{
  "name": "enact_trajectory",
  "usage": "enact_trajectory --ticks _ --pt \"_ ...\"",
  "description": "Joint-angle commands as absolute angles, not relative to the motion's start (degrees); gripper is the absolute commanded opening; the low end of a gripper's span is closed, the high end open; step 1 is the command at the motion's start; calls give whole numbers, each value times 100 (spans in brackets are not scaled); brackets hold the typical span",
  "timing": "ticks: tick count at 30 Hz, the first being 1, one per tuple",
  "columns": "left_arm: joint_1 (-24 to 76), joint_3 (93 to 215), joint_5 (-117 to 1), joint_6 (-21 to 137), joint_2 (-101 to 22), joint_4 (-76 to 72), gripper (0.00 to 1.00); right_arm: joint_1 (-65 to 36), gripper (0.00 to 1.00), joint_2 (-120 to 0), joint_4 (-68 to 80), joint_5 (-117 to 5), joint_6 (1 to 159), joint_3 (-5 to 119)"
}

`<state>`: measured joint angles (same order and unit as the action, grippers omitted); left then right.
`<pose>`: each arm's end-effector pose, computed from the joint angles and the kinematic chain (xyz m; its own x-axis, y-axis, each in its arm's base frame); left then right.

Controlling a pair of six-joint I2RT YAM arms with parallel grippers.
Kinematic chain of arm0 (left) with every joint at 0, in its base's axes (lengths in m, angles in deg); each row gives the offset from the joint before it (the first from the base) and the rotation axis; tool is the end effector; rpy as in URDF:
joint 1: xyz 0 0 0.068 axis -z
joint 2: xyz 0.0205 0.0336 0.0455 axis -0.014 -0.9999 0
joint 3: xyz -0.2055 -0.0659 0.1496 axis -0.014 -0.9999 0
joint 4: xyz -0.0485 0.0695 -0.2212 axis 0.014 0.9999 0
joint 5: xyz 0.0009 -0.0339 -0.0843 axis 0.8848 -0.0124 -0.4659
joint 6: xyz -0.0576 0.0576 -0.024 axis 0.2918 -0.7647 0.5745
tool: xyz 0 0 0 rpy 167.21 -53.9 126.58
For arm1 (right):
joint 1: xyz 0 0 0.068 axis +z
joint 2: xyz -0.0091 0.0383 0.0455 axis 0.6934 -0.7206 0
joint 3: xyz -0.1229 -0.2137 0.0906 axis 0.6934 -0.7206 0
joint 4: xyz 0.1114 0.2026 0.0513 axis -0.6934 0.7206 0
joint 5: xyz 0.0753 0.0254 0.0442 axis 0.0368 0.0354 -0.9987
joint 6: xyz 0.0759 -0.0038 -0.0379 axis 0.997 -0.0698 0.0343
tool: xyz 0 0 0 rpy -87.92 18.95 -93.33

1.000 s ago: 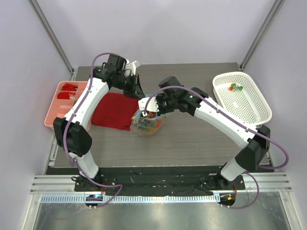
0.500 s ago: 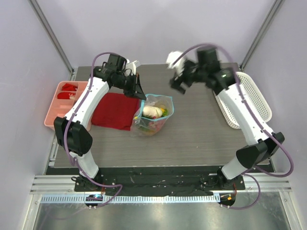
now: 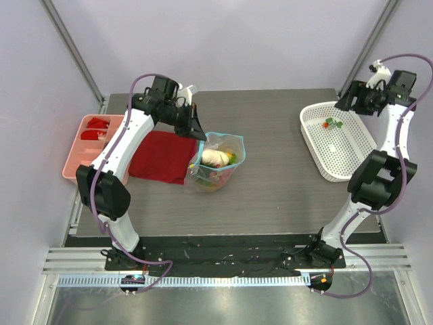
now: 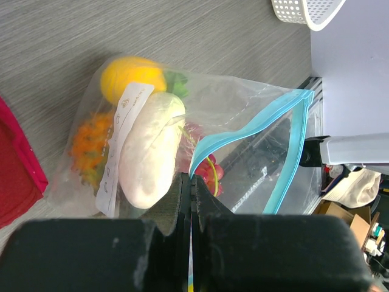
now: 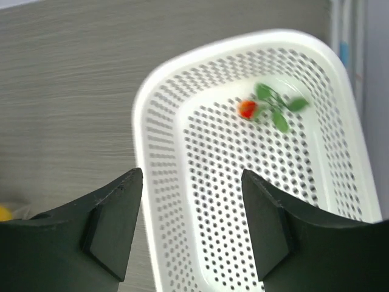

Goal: Place the food in the zip-top bag and seal the zipper
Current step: Pick up the fake fruit from the bin.

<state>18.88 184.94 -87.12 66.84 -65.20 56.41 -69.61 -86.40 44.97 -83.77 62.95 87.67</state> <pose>0.3275 -0.1654 0.3204 -0.9289 0.0348 -0.3686 0.2914 0.6828 -0.6700 0.3946 -0.1415 0.3238 -0.5703 0.1145 -0.8134 -0.1527 0.9582 0.2420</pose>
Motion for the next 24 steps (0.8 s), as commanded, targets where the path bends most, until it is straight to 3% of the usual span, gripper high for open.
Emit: enact_trajectory --ticks 1,7,24 --pt "1853 18558 -8827 6732 -6393 5487 2 -6904 71 -8680 3275 -7302 7084 8338" --pt "1853 18550 -8898 6811 -6454 5443 2 -6868 69 -9592 2710 -5465 8190 8354" --pt "1730 18234 -8994 6714 -6577 5425 1 -6420 68 -10552 1505 -4083 9457 8152"
